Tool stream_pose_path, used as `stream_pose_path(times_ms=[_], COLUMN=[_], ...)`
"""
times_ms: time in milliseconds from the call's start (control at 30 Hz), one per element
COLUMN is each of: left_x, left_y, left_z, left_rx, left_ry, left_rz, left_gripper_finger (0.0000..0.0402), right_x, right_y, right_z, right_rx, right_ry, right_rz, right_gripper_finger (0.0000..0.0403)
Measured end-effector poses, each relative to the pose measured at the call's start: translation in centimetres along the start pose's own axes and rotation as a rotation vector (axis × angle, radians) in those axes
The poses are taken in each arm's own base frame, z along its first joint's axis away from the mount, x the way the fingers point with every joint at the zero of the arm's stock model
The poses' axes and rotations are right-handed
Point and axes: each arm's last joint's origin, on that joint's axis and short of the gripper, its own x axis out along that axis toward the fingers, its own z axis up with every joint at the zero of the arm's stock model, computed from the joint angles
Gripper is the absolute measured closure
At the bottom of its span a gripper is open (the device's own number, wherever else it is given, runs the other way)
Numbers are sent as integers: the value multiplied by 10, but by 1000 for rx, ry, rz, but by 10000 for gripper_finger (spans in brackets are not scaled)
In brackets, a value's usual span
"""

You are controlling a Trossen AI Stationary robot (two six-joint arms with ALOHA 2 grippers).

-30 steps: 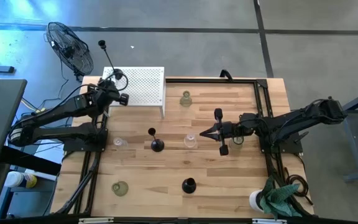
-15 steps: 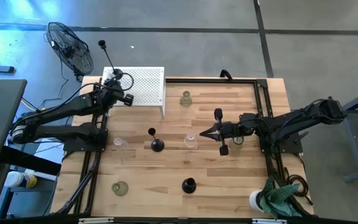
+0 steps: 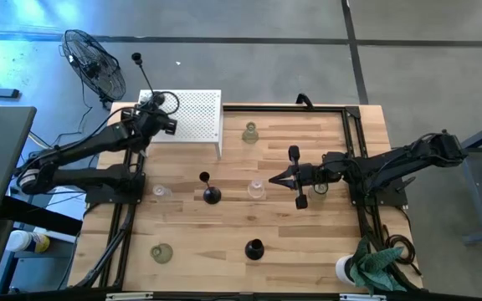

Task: Pick & Place candle stick holders
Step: Put the bottom transparent candle holder on the shelf

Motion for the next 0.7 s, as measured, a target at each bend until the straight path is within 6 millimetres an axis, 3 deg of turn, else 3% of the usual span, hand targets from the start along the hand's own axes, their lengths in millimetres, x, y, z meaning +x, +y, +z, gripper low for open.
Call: stream_pose_path(times_ms=[367, 533, 700], left_x=[3, -9, -19], left_y=[1, 1, 13], left_z=[0, -4, -13], left_rx=[13, 59, 101], left_ry=[39, 36, 68], left_rz=[-63, -112, -96], left_gripper_finger=[401, 401, 401], right_x=[0, 0, 0], right_y=[0, 0, 0], right_z=[0, 0, 0], right_rx=[-2, -2, -2], right_ry=[0, 1, 1], right_rz=[1, 1, 1], right_gripper_finger=[402, 402, 401])
